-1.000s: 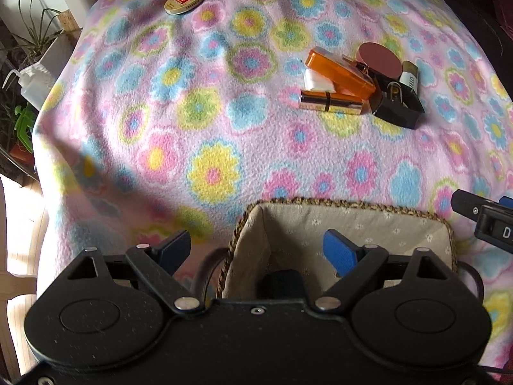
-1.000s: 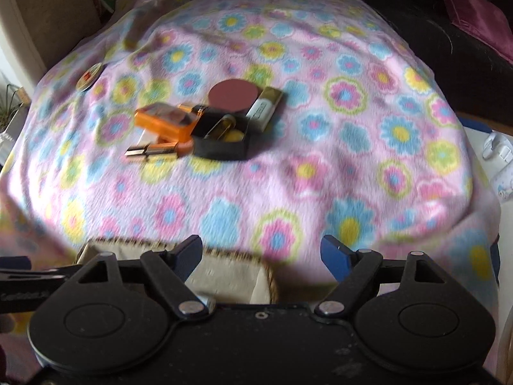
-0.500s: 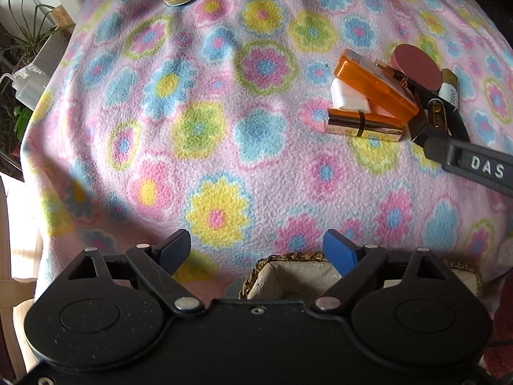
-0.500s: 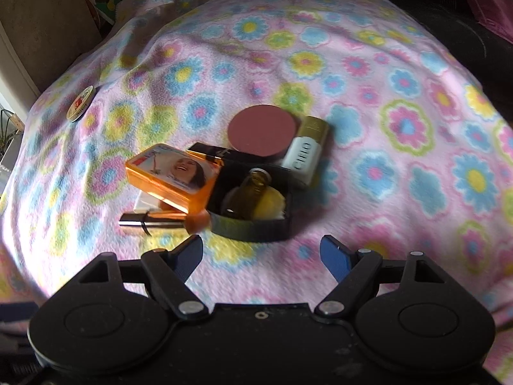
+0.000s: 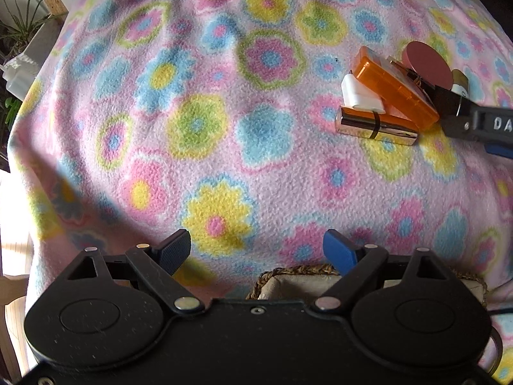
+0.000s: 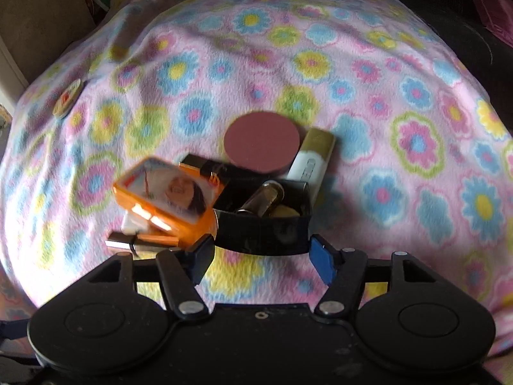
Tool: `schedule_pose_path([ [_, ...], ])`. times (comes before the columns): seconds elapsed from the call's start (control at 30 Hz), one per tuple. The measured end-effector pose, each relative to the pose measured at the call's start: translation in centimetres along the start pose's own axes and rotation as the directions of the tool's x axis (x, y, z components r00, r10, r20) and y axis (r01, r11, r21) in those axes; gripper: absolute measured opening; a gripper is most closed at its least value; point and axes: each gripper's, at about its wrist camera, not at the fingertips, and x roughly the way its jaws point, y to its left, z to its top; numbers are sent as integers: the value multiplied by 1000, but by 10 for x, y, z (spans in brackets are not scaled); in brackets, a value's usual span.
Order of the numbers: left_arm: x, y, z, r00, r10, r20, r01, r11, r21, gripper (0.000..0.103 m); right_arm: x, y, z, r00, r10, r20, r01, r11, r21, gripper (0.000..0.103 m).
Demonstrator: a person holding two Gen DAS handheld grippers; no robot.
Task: Organize rigid objects
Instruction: 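Reach the left tool to the gold lipstick while the right tool reaches the mauve compact, then grasp the gold lipstick with the left tool while the right tool grips a black compact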
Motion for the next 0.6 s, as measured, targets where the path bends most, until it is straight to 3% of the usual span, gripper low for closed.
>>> schedule_pose_path([
  [0.13, -3, -3, 9, 1000, -16, 19, 16, 1000, 5, 86, -1, -22, 46, 998, 69, -6, -69, 995, 79, 65],
  [0.33, -6, -9, 28, 998, -24, 62, 23, 1000, 10, 86, 36, -33, 113, 1000, 10, -1, -10, 994, 106, 65],
  [0.43, -7, -15, 38, 997, -31, 75, 30, 999, 18, 86, 50, -32, 125, 1000, -22, 12, 21, 995, 95, 64],
  [0.6, -1, -22, 46, 997, -36, 66, 34, 999, 26, 86, 66, -45, 131, 1000, 16, 9, -17, 989, 149, 64],
])
